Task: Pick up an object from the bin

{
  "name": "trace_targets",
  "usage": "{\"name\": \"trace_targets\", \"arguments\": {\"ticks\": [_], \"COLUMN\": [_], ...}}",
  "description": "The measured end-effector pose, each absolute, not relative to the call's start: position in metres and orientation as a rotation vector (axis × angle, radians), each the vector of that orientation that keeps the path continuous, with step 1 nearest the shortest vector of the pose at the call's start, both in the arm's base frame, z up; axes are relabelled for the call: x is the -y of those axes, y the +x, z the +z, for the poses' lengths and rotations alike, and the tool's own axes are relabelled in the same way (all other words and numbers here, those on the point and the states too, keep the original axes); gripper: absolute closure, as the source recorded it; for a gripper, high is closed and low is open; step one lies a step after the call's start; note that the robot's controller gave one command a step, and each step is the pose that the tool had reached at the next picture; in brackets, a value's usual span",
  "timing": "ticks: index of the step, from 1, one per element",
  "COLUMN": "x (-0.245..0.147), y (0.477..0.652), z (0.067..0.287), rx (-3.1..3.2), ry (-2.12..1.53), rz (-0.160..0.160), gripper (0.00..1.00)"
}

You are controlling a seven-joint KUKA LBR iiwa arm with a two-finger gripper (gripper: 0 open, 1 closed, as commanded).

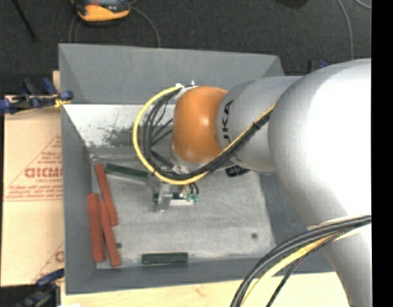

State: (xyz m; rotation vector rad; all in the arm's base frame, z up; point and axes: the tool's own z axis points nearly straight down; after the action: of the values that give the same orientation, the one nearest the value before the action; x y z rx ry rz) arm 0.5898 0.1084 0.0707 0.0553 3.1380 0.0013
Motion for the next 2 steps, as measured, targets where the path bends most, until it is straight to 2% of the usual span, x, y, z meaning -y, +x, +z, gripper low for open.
{"name": "trace_targets", "arguments": {"ticks": [1, 2], "x": [-0.0678, -0.0677], "y": [0.5711, 0.571], "z": [0.1999, 0.1997], "rx": [-3.137, -3.138], "ry": [0.055, 0.054], "rz": [-0.001, -0.001], "gripper": [1.0, 1.0]}}
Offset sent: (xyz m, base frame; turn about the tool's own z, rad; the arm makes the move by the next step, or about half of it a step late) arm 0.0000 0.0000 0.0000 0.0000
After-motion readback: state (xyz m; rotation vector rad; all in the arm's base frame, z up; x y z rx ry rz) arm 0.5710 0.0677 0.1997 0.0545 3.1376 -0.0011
